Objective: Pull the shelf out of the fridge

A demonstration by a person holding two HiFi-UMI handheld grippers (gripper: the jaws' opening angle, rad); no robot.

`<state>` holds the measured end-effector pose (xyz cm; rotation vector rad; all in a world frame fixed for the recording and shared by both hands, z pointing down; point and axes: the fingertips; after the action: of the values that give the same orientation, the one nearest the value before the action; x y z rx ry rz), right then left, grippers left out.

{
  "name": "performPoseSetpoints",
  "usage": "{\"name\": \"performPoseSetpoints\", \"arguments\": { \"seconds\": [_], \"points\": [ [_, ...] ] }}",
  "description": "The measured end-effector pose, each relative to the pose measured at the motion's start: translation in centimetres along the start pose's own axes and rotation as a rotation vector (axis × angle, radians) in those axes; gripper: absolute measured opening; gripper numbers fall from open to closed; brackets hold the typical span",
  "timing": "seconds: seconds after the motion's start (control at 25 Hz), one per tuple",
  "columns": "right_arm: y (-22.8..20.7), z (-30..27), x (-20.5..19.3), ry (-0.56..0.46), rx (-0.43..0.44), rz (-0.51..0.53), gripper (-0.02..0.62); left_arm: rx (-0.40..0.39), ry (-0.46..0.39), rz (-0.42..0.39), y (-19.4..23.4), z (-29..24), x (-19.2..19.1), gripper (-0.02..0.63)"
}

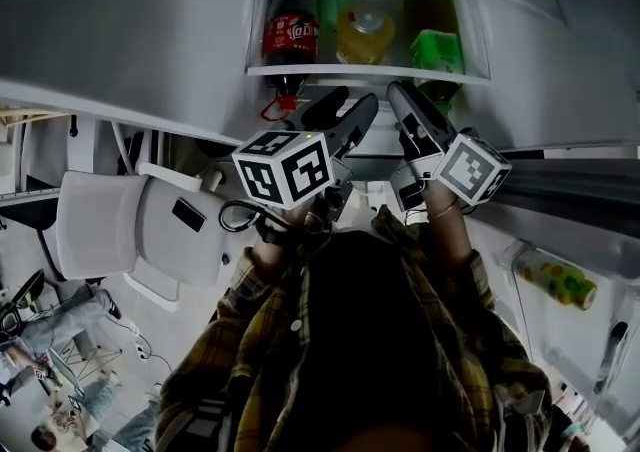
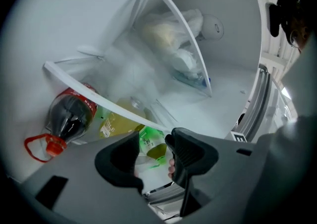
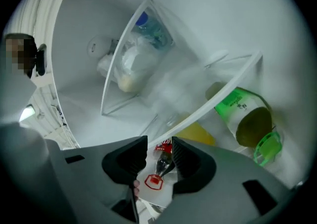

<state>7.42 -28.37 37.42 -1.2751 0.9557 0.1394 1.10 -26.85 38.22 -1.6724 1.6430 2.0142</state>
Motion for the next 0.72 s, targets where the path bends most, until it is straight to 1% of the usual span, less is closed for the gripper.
{"name": "performPoseSetpoints", "arguments": {
  "seconds": [0.12,0.28,0.44,0.64,0.72],
  "points": [
    [-0.7,-0.4,0.0,-0.012,-0.003,-0.082,0.147,0.007,-0.013,0.075,0.6,-0.6,0.1,0.219],
    [-1.0,-0.9,0.0,-0.031,0.009,-0.157,0.161,0.011,-0.043,0.134,1.1,-1.0,0.8,0.240],
    [-0.8,-1.7,0.2,-0.038,0.032,-0.205,0.164,0.011,-0.058,0.189,1.3,-1.5,1.2,0.259],
    [-1.0,-2.4,0.6,-0.047,0.044,-0.249,0.164,-0.014,-0.095,0.286,1.5,-2.1,1.9,0.259],
    [-1.1,-2.8,0.8,-0.052,0.047,-0.257,0.164,-0.020,-0.095,0.303,1.7,-2.3,2.0,0.259]
  ]
}}
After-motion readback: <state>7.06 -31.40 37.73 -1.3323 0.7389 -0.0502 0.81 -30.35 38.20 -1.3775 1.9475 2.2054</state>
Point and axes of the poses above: the fingertips, and each gripper's own axes: z backward along the fingers, y to its left, x out of its top, and after that the axes turned 8 degrees about -y, right-handed
